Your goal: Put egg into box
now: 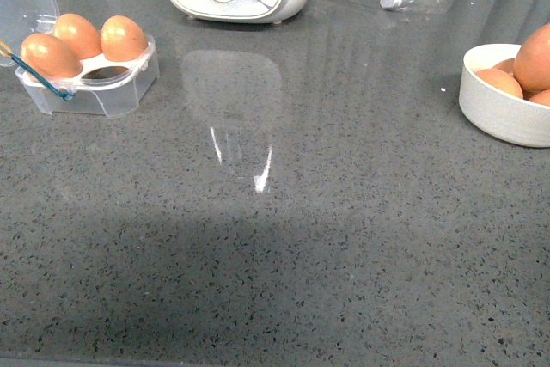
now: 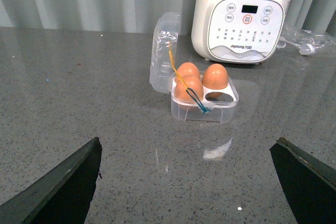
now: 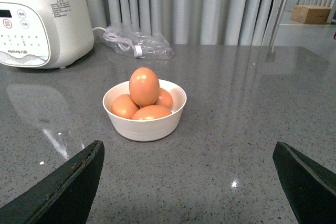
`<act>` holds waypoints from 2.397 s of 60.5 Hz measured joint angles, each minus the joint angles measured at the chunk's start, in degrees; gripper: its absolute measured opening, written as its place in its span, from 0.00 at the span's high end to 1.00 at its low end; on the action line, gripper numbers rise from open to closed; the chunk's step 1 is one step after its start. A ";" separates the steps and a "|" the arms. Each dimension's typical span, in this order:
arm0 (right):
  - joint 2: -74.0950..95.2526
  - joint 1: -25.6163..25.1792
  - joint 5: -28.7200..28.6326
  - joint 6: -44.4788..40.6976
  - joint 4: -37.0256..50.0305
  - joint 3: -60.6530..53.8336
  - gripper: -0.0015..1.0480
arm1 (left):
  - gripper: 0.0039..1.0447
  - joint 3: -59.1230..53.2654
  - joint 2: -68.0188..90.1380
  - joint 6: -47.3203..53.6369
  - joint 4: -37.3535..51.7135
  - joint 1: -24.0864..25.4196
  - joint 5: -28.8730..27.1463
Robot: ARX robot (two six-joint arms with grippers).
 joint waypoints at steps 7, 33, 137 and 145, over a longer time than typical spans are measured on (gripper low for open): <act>0.00 0.00 0.00 0.00 0.00 0.00 0.07 | 0.06 0.00 0.00 0.00 0.00 0.00 0.00; 20.37 7.30 4.81 2.93 5.35 9.14 0.07 | 0.06 0.00 0.00 0.00 0.00 0.00 0.00; 86.16 3.58 -2.69 3.15 23.26 38.88 0.57 | 0.06 0.00 -0.02 0.02 0.00 0.00 0.00; 83.87 4.22 -2.58 2.49 22.64 38.66 0.57 | 0.06 0.00 -0.02 0.02 0.00 0.00 0.00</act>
